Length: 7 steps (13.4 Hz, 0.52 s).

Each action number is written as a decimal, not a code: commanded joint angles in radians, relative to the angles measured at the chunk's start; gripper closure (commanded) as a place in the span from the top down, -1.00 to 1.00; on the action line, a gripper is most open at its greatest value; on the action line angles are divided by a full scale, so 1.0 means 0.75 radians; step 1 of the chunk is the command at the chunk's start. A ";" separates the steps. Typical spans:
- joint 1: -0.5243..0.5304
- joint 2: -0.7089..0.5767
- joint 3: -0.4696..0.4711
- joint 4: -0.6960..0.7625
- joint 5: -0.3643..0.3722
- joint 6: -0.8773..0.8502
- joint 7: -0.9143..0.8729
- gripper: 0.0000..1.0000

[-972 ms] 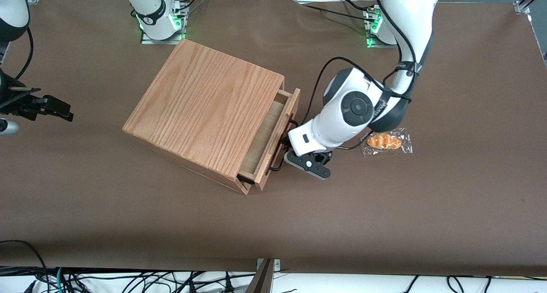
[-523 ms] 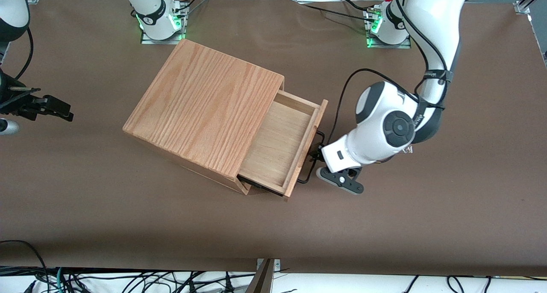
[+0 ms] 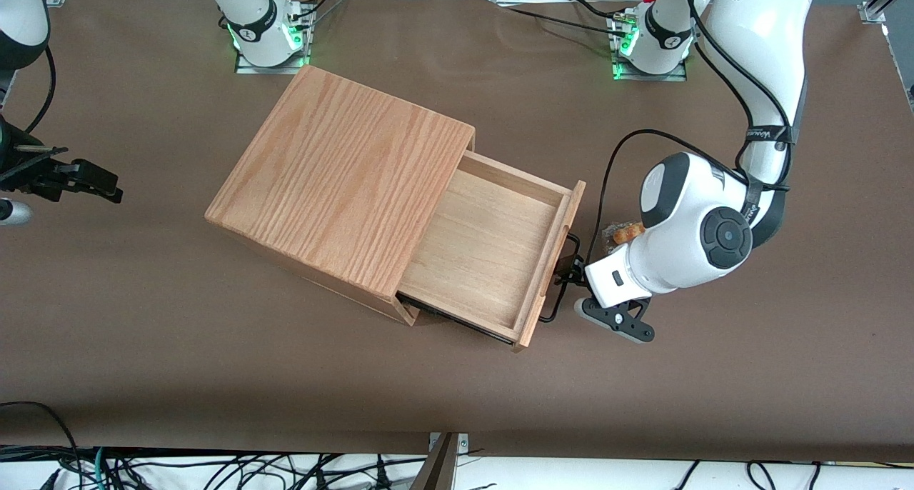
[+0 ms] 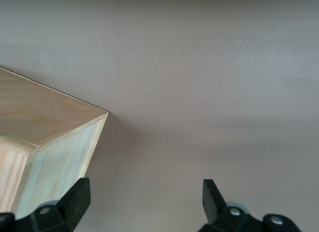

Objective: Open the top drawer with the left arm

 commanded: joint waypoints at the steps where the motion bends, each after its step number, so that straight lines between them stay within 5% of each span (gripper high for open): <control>1: -0.024 -0.020 0.020 -0.017 0.043 -0.053 -0.018 1.00; 4: 0.016 -0.059 0.020 -0.004 -0.106 -0.190 -0.016 1.00; 7: 0.041 -0.118 0.012 0.002 -0.141 -0.318 -0.016 1.00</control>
